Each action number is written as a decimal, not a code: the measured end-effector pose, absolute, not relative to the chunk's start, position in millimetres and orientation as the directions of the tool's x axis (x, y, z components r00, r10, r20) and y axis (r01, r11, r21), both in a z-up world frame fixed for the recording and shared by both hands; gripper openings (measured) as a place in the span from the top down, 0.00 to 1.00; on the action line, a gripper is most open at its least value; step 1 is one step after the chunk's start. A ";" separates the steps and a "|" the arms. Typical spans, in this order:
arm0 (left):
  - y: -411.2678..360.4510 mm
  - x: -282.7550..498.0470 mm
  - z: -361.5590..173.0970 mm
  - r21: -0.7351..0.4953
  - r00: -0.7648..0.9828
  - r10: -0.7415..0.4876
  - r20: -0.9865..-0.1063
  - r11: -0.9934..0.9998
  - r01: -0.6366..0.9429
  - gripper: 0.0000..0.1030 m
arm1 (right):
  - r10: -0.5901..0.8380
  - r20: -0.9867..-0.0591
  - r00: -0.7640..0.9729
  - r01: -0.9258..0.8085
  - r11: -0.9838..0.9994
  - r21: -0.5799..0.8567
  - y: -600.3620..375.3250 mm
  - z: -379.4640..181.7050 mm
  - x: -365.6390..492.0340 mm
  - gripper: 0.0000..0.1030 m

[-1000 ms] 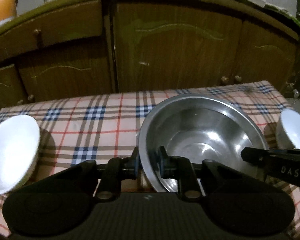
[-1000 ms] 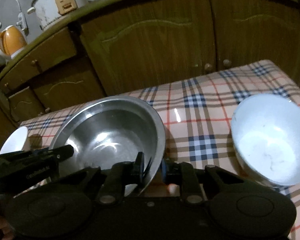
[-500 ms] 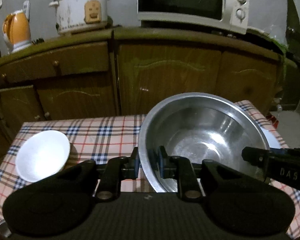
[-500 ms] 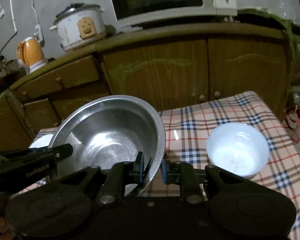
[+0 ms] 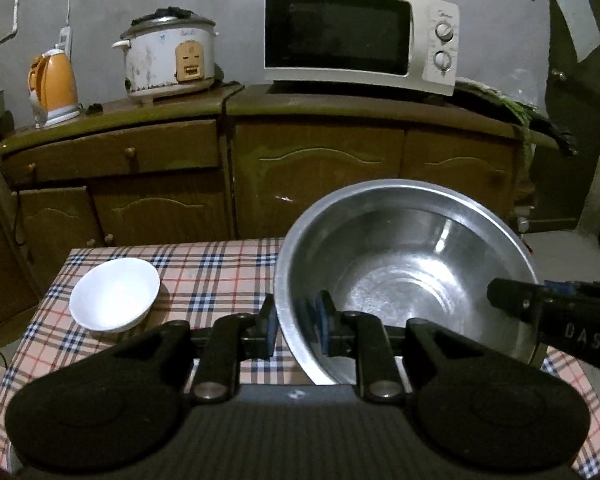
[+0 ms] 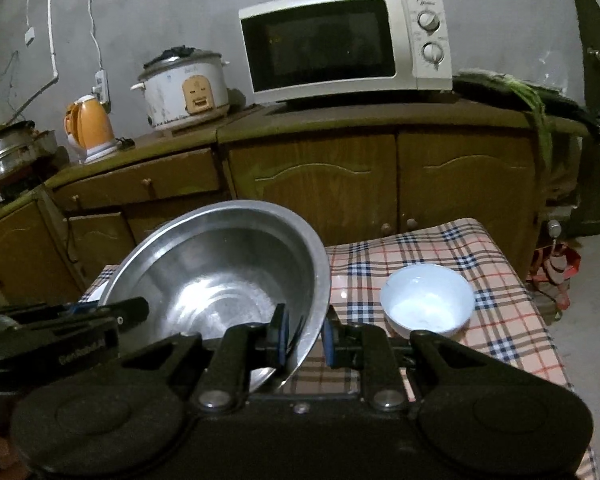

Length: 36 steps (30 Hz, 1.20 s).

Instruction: Organize plates and bowls

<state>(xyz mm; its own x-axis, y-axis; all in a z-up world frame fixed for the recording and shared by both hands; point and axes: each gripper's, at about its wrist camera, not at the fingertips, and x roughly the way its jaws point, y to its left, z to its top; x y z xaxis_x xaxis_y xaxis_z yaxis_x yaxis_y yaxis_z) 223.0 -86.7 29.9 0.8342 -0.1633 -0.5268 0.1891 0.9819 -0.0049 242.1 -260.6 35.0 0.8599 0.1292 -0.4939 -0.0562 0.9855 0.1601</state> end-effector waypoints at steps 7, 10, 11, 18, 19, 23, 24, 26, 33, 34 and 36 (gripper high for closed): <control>-87.7 198.4 32.0 -0.017 0.832 -0.176 -0.526 0.980 0.196 0.79 | 0.130 -0.479 0.868 -0.055 0.984 0.167 -264.7 39.9 204.5 0.78; -88.9 188.2 32.4 -0.014 0.835 -0.177 -0.521 0.980 0.199 0.79 | 0.124 -0.474 0.871 -0.054 0.986 0.159 -265.4 40.5 192.9 0.78; -89.6 184.9 32.4 -0.010 0.836 -0.176 -0.520 0.980 0.200 0.79 | 0.126 -0.474 0.871 -0.054 0.985 0.164 -266.6 40.4 189.2 0.78; -93.3 163.9 23.9 -0.005 0.834 -0.184 -0.520 0.977 0.212 0.78 | 0.116 -0.468 0.876 -0.047 0.986 0.157 -271.3 36.3 166.8 0.78; -93.4 161.3 22.2 -0.007 0.832 -0.185 -0.523 0.977 0.213 0.78 | 0.116 -0.469 0.876 -0.046 0.986 0.159 -272.1 34.8 164.0 0.78; -96.4 152.1 14.0 -0.012 0.824 -0.193 -0.533 0.975 0.222 0.78 | 0.104 -0.474 0.874 -0.034 0.988 0.153 -275.6 25.0 151.9 0.78; -97.5 150.1 12.1 -0.009 0.823 -0.193 -0.534 0.975 0.223 0.78 | 0.100 -0.477 0.873 -0.031 0.988 0.150 -276.1 21.8 148.8 0.78; -99.3 147.3 7.1 -0.009 0.818 -0.195 -0.542 0.974 0.227 0.78 | 0.095 -0.484 0.870 -0.025 0.988 0.149 -277.0 16.3 144.7 0.78; -101.6 141.2 -7.7 -0.006 0.800 -0.196 -0.567 0.972 0.234 0.78 | 0.085 -0.511 0.856 -0.004 0.987 0.158 -281.2 -2.9 135.9 0.78; -101.6 140.4 -10.1 -0.008 0.796 -0.197 -0.572 0.972 0.235 0.78 | 0.085 -0.513 0.854 -0.002 0.987 0.161 -281.4 -5.0 135.6 0.78; -102.2 138.9 -15.2 -0.010 0.789 -0.198 -0.581 0.972 0.236 0.78 | 0.084 -0.520 0.850 0.002 0.987 0.162 -282.2 -10.1 134.3 0.78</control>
